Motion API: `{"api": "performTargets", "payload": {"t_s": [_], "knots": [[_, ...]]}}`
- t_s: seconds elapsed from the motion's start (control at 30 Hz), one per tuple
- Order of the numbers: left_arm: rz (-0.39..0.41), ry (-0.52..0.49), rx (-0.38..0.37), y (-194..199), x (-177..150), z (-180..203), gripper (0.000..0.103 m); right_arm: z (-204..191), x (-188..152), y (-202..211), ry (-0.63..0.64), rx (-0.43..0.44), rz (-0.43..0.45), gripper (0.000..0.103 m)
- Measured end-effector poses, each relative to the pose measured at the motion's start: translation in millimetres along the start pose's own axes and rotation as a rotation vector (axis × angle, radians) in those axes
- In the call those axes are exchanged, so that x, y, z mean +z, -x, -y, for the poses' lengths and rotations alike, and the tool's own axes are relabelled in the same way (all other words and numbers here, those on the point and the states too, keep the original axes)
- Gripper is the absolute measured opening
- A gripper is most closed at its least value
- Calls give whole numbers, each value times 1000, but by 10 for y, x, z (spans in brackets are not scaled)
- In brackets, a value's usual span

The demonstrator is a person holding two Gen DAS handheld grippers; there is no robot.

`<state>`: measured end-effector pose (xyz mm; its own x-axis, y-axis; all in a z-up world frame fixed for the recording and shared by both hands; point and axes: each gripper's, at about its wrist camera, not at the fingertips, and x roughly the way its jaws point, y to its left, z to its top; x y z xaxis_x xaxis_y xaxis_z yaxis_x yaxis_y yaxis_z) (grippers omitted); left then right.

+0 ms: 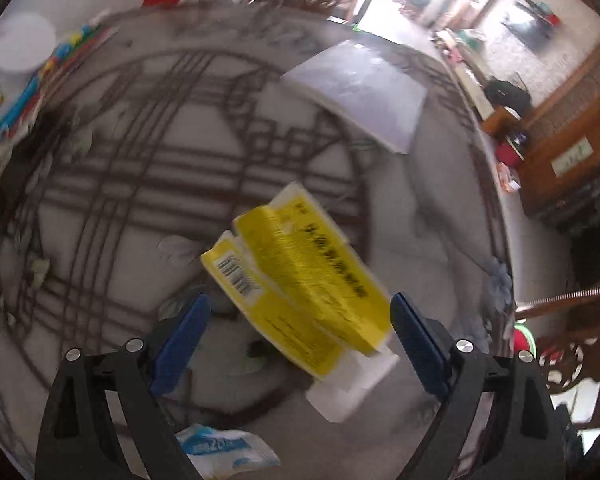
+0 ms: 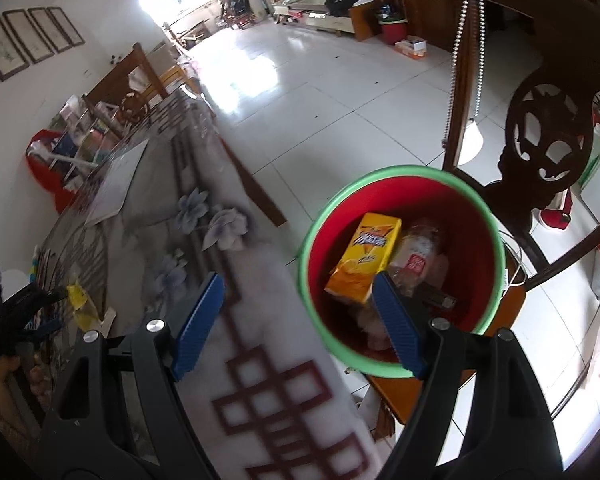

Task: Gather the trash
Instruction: 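Grasp the yellow toothpaste box with the left gripper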

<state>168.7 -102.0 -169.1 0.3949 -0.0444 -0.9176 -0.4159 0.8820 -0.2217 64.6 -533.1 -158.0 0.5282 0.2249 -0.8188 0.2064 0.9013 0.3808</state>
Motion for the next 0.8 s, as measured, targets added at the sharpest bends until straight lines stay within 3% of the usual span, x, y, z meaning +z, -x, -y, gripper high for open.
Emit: {"api": "performTargets", "payload": {"t_s": [0.17, 0.3, 0.37, 0.47, 0.6, 0.7, 0.8], "knots": [[-33, 11, 0, -224, 139, 57, 91, -139, -110, -1, 18, 4, -15, 75], [-82, -96, 45, -402, 128, 228, 92, -245, -187, 16, 26, 2, -21, 75], [-87, -131, 33, -401, 81, 241, 91, -283, -215, 39, 27, -2, -17, 75], [-79, -162, -8, -336, 14, 175, 86, -333, -245, 51, 21, -4, -16, 75], [-73, -205, -46, -201, -1, 17, 58, -512, -284, 44, 30, 10, -21, 75], [-69, -233, -55, -111, 11, -190, 50, -748, -342, 23, 66, 32, -32, 75], [-66, -233, -55, -51, 126, -403, 49, -1038, -431, -17, 109, 64, -53, 75]]}}
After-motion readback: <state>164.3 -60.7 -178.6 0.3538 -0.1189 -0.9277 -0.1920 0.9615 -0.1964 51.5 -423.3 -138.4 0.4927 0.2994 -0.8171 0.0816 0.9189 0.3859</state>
